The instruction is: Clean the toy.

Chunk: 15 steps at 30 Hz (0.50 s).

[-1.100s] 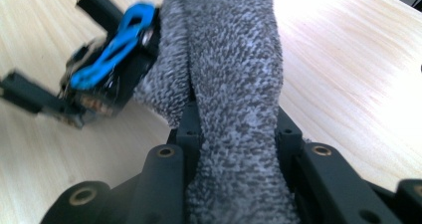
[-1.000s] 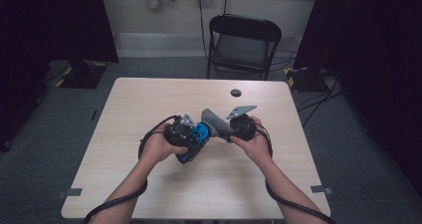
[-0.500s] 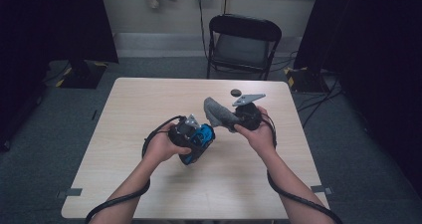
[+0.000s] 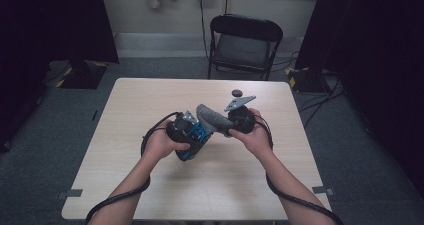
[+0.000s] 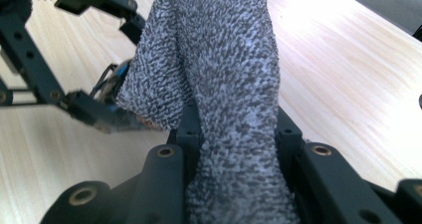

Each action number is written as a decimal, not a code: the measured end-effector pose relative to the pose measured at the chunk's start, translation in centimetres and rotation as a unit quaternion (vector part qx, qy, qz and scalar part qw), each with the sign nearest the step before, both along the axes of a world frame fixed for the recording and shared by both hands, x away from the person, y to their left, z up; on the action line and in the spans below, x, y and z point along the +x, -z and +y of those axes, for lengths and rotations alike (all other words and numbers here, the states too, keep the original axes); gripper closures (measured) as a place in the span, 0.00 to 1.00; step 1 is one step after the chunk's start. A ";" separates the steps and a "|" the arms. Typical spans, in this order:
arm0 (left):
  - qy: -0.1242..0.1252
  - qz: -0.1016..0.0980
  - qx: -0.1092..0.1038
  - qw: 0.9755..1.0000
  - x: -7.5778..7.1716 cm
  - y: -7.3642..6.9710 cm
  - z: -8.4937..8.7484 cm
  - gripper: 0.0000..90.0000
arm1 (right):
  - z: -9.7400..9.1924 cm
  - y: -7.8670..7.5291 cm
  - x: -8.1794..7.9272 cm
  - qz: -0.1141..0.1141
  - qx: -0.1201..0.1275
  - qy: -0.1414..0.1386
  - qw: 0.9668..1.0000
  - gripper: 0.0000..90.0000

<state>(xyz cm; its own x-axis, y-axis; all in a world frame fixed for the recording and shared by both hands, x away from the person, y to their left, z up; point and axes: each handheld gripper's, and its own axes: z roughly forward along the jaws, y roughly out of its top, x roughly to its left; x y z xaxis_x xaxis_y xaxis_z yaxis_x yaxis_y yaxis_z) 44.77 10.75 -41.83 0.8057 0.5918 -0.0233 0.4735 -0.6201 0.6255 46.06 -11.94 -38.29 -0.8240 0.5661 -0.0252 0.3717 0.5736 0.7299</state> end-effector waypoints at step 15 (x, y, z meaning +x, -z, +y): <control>-0.002 0.003 -0.002 1.000 -0.3 -0.2 0.4 0.30 | -1.9 1.3 -1.1 0.012 0.018 0.003 1.000 0.74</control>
<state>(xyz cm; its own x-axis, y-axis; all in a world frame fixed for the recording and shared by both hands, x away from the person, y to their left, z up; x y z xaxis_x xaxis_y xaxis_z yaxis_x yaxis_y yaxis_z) 44.49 11.18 -41.59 0.8030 0.5952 -0.0301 0.4795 -0.6152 0.6258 44.92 -13.86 -39.57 -0.8207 0.5712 0.0138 0.3922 0.5455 0.7407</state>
